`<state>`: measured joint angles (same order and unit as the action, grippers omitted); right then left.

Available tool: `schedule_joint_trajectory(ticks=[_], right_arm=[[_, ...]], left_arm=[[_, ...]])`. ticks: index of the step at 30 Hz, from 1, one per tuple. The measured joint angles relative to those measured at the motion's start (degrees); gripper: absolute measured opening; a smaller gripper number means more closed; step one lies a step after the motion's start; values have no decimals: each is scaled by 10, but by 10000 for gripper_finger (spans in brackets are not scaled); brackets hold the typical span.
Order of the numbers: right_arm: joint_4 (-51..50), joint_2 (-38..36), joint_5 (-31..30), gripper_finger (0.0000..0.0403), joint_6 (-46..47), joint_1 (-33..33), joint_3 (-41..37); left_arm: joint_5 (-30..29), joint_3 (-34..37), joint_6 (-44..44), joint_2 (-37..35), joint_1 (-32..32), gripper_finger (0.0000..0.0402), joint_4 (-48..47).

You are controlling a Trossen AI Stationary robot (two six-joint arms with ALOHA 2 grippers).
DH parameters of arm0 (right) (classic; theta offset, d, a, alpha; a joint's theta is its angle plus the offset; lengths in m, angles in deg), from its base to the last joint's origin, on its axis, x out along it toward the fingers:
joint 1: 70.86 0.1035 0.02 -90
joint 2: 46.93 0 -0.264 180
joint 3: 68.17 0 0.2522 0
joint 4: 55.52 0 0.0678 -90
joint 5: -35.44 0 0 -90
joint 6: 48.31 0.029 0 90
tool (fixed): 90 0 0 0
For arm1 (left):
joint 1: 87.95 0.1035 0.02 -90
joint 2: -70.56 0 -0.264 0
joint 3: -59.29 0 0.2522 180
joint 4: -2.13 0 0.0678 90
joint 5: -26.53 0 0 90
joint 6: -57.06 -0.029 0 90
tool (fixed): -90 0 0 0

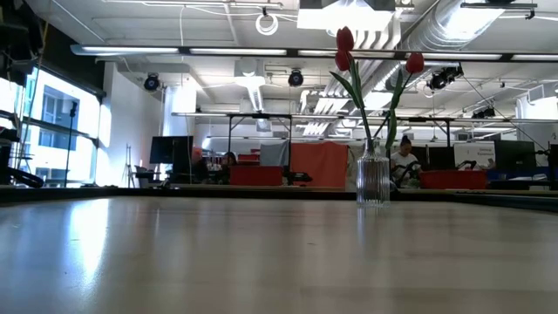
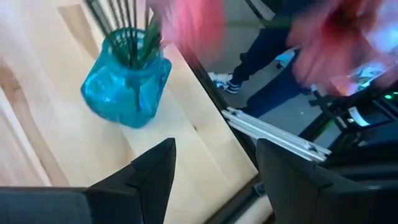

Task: Sort flowers into vase by color
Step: Return to Home Position

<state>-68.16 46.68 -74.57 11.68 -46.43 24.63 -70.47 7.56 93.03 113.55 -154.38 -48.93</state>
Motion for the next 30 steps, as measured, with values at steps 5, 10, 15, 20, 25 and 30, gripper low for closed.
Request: schedule_joint_trajectory(ticks=[5,10,15,20,25,30], right_arm=[[0,0,0,348,0,0,0],[0,0,0,348,-10,0,0],[0,0,-1,348,-20,0,0],[0,0,-9,348,-22,0,0],[0,0,-9,348,-34,0,0],[-2,0,-9,348,-39,0,0]], left_arm=[[5,0,26,-52,0,212,-23],[5,0,38,-97,0,211,-24],[-17,0,50,-141,0,211,-18],[-51,-8,47,-177,0,211,-16],[-109,-60,-8,-199,0,211,-18],[-196,-128,-84,-213,0,211,-18]])
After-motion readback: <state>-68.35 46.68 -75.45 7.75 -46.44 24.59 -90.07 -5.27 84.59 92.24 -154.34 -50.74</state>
